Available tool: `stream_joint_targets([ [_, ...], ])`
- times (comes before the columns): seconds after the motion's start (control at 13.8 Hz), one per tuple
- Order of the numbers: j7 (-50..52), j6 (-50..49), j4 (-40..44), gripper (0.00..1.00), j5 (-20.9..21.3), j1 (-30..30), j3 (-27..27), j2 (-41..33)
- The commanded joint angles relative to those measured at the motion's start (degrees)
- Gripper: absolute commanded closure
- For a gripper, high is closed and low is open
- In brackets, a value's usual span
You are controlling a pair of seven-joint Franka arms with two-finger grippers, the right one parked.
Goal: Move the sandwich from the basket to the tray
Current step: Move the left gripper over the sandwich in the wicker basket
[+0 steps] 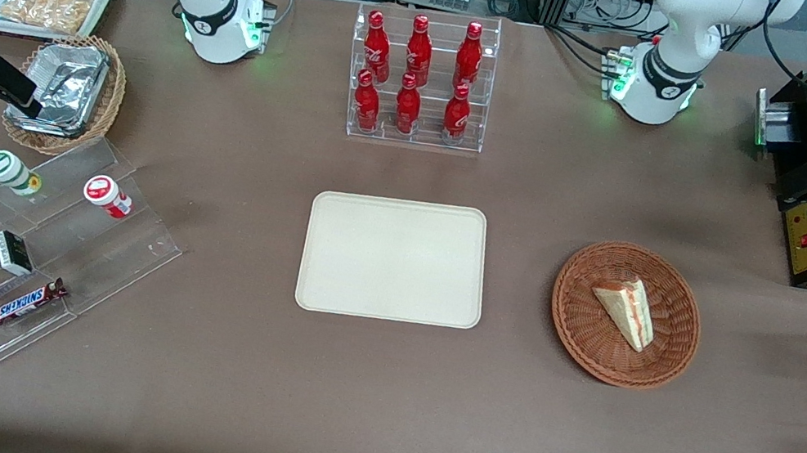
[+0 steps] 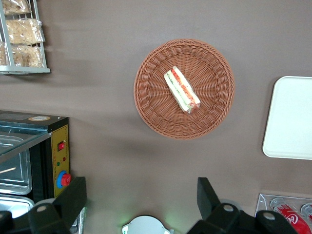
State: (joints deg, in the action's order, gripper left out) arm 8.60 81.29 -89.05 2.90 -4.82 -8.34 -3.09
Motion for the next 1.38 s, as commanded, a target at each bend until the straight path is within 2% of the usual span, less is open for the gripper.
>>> stream_joint_targets([
  [0.0, -0.51, 0.18, -0.86, 0.00, 0.61, -0.72, -0.89, -0.52],
  [0.29, -0.34, 3.41, -4.09, 0.00, 0.52, -0.37, -0.89, 4.40],
  [0.58, 4.12, 18.78, -16.30, 0.00, 0.52, 1.20, -1.06, 6.08],
  [0.87, 15.72, 34.07, -28.95, 0.00, 0.88, 3.41, -1.68, 4.42],
  [1.02, 25.62, 41.54, -34.41, 0.00, 0.87, 4.02, -2.20, 3.88],
  [1.31, 35.32, 49.21, -38.83, 0.00, 0.87, 4.56, -2.21, 5.11],
])
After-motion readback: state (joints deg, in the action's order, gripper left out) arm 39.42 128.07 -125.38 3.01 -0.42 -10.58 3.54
